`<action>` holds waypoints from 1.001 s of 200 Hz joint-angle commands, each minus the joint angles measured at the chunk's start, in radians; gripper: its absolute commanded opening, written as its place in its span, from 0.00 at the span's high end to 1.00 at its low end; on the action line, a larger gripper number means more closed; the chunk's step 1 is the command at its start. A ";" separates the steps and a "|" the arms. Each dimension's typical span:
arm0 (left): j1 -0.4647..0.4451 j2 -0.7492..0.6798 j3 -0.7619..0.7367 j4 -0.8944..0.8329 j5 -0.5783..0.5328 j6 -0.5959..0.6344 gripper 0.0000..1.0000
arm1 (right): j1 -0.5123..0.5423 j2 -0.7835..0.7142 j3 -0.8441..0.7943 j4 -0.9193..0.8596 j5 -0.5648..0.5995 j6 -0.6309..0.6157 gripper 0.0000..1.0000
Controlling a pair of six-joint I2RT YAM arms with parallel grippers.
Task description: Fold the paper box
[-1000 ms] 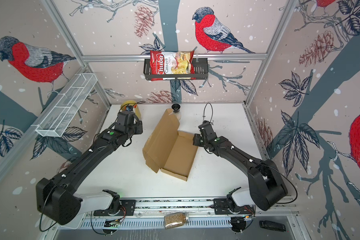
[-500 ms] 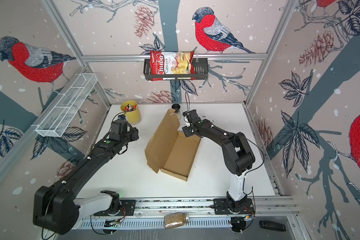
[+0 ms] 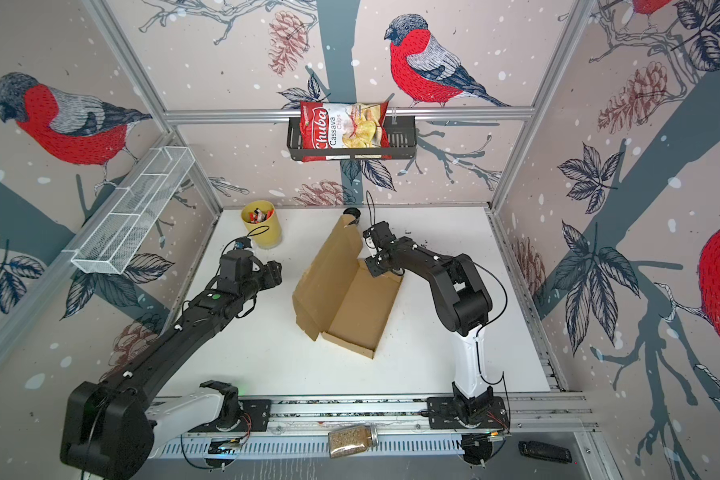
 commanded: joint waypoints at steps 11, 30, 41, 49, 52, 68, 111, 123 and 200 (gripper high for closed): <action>0.020 -0.024 -0.011 0.042 -0.066 -0.022 0.10 | -0.040 -0.025 -0.043 0.001 -0.019 0.193 0.62; 0.036 -0.045 -0.023 0.056 -0.054 -0.024 0.04 | -0.073 -0.065 -0.107 0.020 -0.027 0.287 0.63; 0.055 -0.057 -0.034 0.070 -0.021 -0.026 0.04 | -0.095 -0.097 -0.154 0.038 -0.040 0.350 0.63; 0.069 -0.062 -0.040 0.076 0.001 -0.038 0.04 | -0.106 -0.129 -0.200 0.062 -0.055 0.387 0.63; 0.074 -0.063 -0.042 0.078 0.010 -0.043 0.04 | -0.109 -0.142 -0.218 0.072 -0.058 0.404 0.63; 0.089 -0.067 -0.052 0.091 0.048 -0.053 0.04 | -0.117 -0.212 -0.314 0.133 -0.099 0.479 0.62; 0.089 -0.052 -0.065 0.133 0.171 -0.016 0.09 | -0.120 -0.320 -0.405 0.181 -0.169 0.516 0.46; 0.088 -0.045 -0.077 0.151 0.205 -0.037 0.12 | -0.139 -0.345 -0.407 0.184 -0.200 0.503 0.44; -0.032 -0.072 -0.205 0.234 0.279 -0.108 0.21 | -0.313 -0.567 -0.571 0.266 -0.428 0.535 0.41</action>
